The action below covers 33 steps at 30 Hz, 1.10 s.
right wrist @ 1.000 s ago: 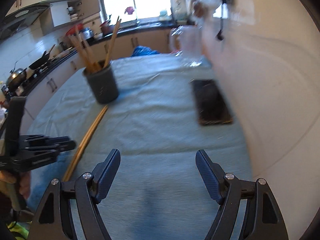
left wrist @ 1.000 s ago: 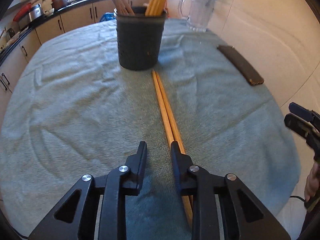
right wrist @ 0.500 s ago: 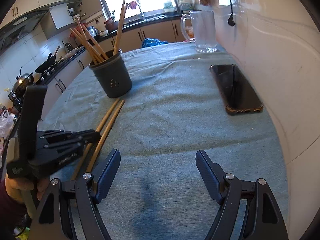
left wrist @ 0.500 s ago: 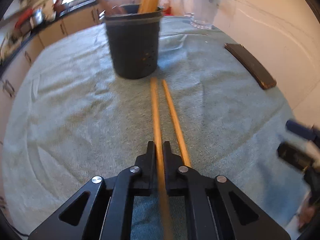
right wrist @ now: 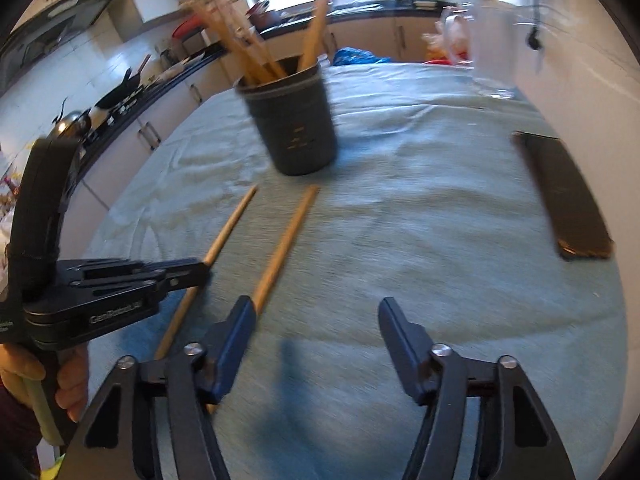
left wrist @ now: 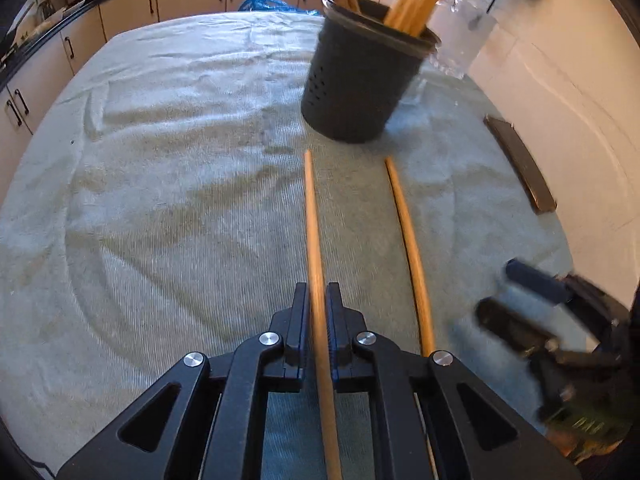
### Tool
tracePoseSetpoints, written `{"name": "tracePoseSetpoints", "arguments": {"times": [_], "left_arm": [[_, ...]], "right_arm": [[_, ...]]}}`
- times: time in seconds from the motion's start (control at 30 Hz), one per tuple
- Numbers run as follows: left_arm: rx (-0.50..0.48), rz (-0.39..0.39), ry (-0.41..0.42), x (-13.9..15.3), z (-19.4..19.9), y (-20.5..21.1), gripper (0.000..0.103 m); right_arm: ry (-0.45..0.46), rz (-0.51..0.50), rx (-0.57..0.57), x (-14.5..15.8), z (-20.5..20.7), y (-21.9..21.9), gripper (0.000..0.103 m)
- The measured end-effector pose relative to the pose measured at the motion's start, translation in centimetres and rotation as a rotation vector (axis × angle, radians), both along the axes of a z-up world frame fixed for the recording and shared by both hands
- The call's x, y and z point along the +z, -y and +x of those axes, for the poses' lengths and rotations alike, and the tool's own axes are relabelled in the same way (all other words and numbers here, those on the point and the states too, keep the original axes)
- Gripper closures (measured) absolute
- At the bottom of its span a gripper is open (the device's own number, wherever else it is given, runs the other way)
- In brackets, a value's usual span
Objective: Organize utensils
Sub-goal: 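Close the right tool on the remaining chopstick while the left tool holds its own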
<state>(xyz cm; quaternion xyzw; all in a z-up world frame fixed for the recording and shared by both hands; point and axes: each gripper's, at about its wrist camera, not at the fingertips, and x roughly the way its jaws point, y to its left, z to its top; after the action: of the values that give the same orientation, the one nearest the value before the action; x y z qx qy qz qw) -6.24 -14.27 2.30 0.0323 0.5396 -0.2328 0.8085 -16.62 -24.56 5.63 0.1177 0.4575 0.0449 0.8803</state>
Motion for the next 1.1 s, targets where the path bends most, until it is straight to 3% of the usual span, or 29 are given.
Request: {"name": "tracePoseSetpoints", "arguments": {"times": [0.23, 0.27, 0.3, 0.33, 0.4, 0.53, 0.63, 0.7, 1.1], "left_arm": [[0.01, -0.065, -0.037, -0.2, 0.4, -1.6, 0.096], [0.012, -0.072, -0.042, -0.2, 0.5, -1.6, 0.096], [0.014, -0.077, -0.047, -0.2, 0.5, -1.7, 0.096], [0.014, -0.078, -0.052, -0.2, 0.6, -1.9, 0.096], [0.008, -0.067, -0.069, -0.1, 0.6, -2.0, 0.096], [-0.008, -0.057, -0.102, 0.3, 1.0, -2.3, 0.095], [0.003, -0.041, -0.101, 0.5, 2.4, -1.9, 0.087], [0.001, -0.034, -0.101, 0.4, 3.1, -1.4, 0.085], [-0.009, -0.042, -0.089, 0.1, 5.9, 0.9, 0.085]], "right_arm": [[-0.031, -0.049, 0.052, -1.0, 3.2, -3.2, 0.048], [-0.037, -0.06, 0.056, -1.2, 3.5, -3.4, 0.053], [-0.054, -0.083, 0.057, -1.7, 3.9, -3.8, 0.067], [-0.053, -0.108, 0.052, -1.7, 3.9, -3.9, 0.075], [-0.068, -0.123, 0.063, -1.6, 3.8, -3.9, 0.08], [-0.111, -0.189, 0.044, -1.4, 2.5, -2.2, 0.079], [-0.132, -0.153, 0.029, -1.3, 1.9, -0.3, 0.065], [-0.144, -0.141, 0.003, -1.3, 2.0, 0.6, 0.062], [-0.159, -0.214, -0.055, -1.6, 7.3, 0.6, 0.061]]}}
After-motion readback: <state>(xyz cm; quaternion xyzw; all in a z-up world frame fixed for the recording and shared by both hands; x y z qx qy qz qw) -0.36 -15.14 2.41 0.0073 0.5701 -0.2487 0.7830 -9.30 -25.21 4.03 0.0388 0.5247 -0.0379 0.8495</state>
